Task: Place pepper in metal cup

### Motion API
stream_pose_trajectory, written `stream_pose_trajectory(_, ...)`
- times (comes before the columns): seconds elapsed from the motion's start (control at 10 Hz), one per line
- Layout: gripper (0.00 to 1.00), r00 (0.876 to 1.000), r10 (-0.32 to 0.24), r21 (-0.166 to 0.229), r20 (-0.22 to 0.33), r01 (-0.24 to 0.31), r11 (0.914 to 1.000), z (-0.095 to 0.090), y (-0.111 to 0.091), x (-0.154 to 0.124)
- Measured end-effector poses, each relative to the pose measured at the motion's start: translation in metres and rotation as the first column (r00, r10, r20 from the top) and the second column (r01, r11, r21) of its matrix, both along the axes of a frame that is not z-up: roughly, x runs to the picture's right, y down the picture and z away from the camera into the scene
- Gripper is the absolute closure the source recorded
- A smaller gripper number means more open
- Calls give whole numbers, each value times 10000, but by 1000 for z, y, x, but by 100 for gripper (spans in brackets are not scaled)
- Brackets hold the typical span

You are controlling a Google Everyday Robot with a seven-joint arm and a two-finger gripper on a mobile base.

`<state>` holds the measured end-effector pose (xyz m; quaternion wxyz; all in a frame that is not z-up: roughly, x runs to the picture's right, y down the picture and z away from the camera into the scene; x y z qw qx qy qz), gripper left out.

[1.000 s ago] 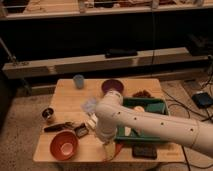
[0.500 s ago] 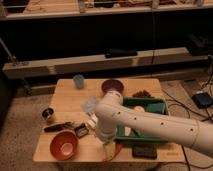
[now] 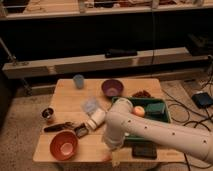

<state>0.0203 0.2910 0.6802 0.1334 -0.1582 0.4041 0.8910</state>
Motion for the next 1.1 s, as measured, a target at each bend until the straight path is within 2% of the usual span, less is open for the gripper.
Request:
stream_pose_trajectory(0.2, 27, 9997, 156, 251, 204, -161, 9996, 0, 8, 3)
stream_pose_trajectory(0.4, 27, 9994, 213, 228, 255, -219, 9995, 11, 21, 3)
stream_pose_trajectory(0.6, 27, 9987, 251, 454, 449, -271, 9986, 20, 33, 8)
stream_pose_trajectory(1.1, 27, 9984, 8, 741, 569, -50, 9972, 27, 43, 6)
